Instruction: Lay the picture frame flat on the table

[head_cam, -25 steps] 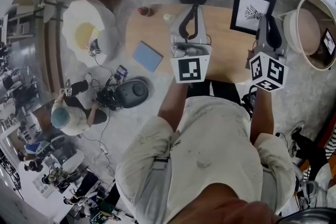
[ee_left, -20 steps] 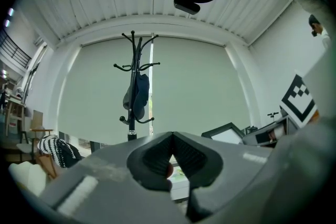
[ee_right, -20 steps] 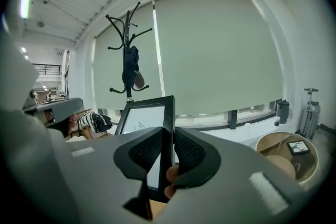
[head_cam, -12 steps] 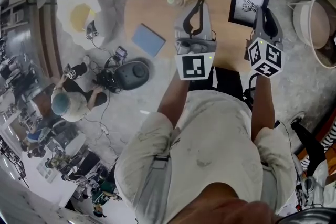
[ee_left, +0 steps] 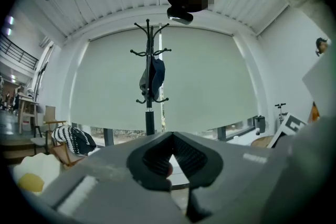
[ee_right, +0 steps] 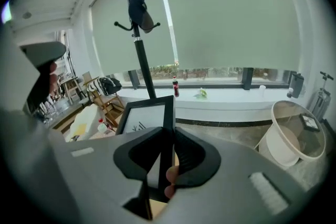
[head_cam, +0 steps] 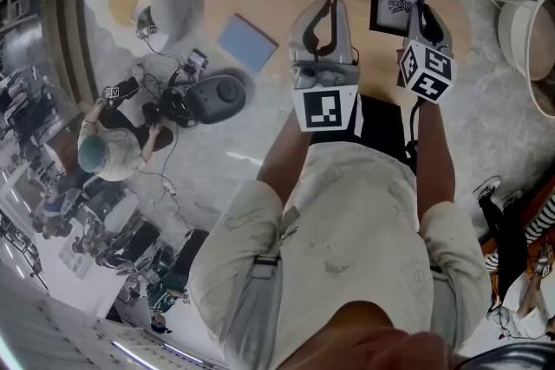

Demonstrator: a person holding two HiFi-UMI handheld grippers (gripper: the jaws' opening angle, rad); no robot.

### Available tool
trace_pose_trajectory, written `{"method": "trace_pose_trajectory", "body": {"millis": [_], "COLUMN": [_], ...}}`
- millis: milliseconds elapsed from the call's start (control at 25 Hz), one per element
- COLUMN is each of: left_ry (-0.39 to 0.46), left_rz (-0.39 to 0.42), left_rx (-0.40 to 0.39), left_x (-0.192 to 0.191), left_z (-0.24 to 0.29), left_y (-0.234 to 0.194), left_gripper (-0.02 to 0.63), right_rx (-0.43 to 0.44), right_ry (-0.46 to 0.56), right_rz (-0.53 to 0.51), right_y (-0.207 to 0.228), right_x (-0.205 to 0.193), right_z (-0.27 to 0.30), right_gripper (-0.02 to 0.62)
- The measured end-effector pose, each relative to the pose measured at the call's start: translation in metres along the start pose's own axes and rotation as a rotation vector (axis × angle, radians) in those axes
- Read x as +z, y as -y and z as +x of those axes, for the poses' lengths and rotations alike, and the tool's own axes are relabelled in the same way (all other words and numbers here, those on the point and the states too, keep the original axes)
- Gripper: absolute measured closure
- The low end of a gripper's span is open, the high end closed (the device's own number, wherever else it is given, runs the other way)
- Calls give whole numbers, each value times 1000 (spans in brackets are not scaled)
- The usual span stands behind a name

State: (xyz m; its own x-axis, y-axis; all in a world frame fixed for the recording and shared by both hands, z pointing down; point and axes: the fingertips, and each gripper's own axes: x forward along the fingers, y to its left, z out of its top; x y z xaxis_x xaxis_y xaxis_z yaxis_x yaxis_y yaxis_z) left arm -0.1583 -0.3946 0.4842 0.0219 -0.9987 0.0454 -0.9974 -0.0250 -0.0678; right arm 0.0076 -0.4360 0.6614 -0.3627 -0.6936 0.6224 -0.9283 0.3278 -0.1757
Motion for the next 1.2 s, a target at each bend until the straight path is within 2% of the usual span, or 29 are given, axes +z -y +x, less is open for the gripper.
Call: {"method": "trace_pose_trajectory", "body": {"millis": [120, 440, 800, 1200], "left_ry": [-11, -44, -91, -118], "left_rz": [-2, -27, -34, -49], "left_rx": [22, 42, 31, 9], "left_x": [-11, -41, -81, -114], "left_z": [-4, -11, -18, -10], "left_y": [-11, -25, -32, -26], "left_gripper": [601, 601, 601, 601], "right_rx": [13, 36, 3, -18], "right_ry": [-53, -207, -351, -470], "right_rz": [-45, -37, 4, 33], "right_y": [-14, -34, -28, -13], "right_x": [-23, -91, -172, -236], "right_z": [20, 67, 105, 133], "right_gripper": [520, 520, 520, 520]}}
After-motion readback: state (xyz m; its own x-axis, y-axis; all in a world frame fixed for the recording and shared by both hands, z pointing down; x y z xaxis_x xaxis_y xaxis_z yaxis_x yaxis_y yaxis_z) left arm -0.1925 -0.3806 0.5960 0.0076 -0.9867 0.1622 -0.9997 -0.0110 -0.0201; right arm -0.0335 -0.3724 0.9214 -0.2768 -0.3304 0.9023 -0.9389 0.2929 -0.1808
